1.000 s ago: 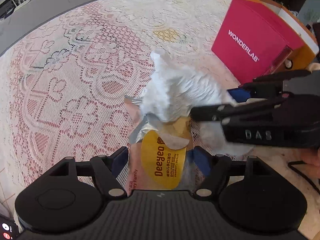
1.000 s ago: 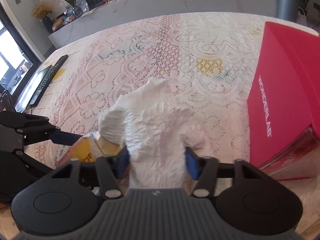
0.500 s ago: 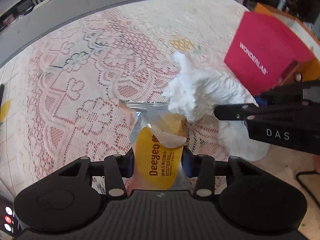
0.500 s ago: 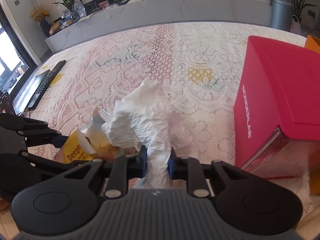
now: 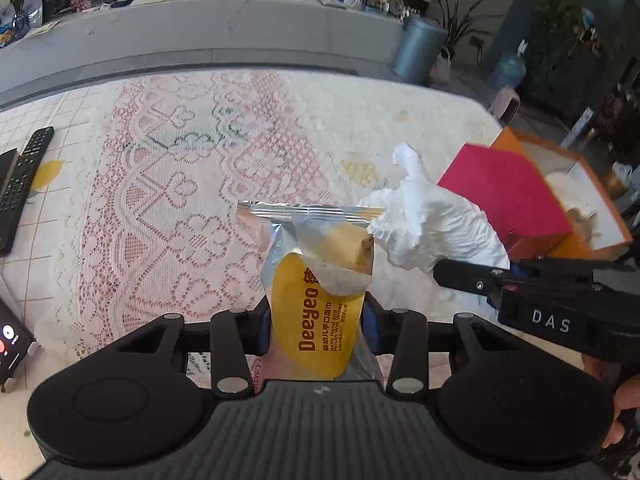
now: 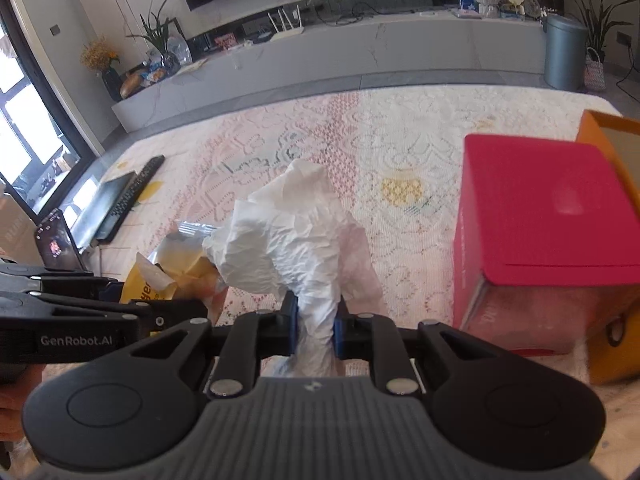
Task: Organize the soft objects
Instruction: 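Carry the Deeyeo packet with left tool while right tool carries the tissue into the orange box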
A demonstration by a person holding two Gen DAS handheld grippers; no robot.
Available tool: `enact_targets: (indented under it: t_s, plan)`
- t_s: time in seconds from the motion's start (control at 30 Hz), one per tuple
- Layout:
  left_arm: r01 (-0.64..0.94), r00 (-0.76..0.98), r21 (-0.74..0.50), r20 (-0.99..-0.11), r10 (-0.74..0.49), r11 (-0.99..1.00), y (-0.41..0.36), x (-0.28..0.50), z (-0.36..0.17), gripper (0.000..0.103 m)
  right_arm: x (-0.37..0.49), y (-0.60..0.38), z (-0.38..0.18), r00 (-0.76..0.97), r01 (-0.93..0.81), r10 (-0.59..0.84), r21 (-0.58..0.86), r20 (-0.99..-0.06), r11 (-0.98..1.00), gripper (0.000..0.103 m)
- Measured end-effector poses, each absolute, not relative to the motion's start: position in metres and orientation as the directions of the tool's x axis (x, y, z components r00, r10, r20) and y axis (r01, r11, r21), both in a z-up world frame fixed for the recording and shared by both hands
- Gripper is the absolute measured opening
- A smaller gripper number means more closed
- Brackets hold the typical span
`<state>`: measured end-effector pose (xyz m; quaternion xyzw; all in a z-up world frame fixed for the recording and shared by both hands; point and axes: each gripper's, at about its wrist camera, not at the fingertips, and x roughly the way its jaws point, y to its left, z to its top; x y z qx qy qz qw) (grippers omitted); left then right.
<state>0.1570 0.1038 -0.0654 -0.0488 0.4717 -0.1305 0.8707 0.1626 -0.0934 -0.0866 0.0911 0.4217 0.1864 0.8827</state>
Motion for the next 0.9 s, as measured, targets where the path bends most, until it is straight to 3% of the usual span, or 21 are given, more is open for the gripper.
enact_targets:
  t_s: [0.33, 0.57, 0.73, 0.9]
  plan:
    - [0.282, 0.589, -0.205, -0.734, -0.338, 0.937, 0.045, 0.133, -0.009, 0.048, 0.117, -0.168, -0.041, 0.658, -0.172, 0.381, 0.363, -0.65, 0.916, 0.015]
    - [0.406, 0.574, -0.256, -0.676, -0.463, 0.877, -0.021, 0.141, 0.013, 0.048, 0.098, -0.242, -0.007, 0.708, -0.11, 0.316, 0.343, -0.632, 0.933, 0.015]
    - [0.488, 0.511, -0.286, -0.673, -0.536, 0.825, -0.077, 0.164, 0.014, 0.049, 0.106, -0.304, 0.019, 0.703, -0.075, 0.269, 0.307, -0.659, 0.949, 0.015]
    - [0.528, 0.452, -0.301, -0.692, -0.563, 0.794, -0.132, 0.197, 0.008, 0.049, 0.135, -0.358, 0.032, 0.67, -0.034, 0.156, 0.18, -0.726, 0.983, 0.015]
